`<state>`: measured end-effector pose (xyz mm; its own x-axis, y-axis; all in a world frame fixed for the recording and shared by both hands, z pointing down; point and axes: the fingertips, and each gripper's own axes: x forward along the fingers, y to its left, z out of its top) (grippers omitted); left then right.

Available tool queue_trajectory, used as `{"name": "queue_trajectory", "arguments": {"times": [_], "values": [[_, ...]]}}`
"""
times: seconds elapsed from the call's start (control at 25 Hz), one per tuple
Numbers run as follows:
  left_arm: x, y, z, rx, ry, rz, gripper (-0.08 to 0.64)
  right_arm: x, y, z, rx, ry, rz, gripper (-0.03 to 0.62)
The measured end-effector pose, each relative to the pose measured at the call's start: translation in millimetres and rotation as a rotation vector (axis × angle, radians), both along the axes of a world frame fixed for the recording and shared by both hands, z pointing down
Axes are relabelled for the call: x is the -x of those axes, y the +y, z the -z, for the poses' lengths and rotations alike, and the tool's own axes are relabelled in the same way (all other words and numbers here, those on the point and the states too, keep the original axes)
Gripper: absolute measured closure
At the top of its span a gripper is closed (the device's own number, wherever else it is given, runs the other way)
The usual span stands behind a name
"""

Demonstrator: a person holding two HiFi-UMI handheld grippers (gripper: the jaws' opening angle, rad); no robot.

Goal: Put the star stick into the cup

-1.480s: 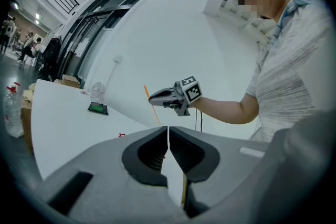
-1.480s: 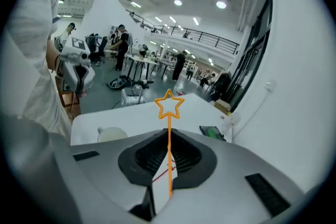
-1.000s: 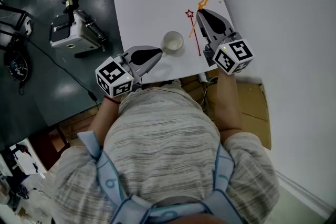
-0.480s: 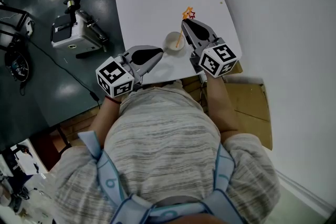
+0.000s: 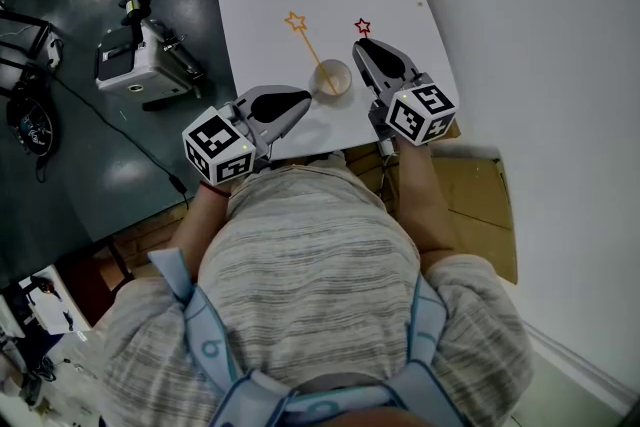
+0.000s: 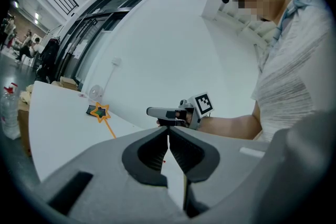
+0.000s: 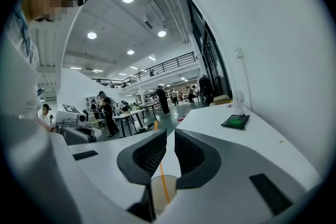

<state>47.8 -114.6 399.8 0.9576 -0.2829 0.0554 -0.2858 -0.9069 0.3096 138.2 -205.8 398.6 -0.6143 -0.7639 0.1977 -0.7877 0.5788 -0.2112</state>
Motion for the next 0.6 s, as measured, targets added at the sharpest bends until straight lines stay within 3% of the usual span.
{"name": "queue_trajectory", "arguments": {"times": [0.32,0.6], "values": [[-4,1,-3,0.005,-0.002,-0.009,0.54,-45,-17,-32,0.081,0.104,-0.077,0.571],[-7,0,-4,0.013,-0.002,-0.015,0.54,-79,-38,-88,0.252,0.212,-0.101,0.569]]}}
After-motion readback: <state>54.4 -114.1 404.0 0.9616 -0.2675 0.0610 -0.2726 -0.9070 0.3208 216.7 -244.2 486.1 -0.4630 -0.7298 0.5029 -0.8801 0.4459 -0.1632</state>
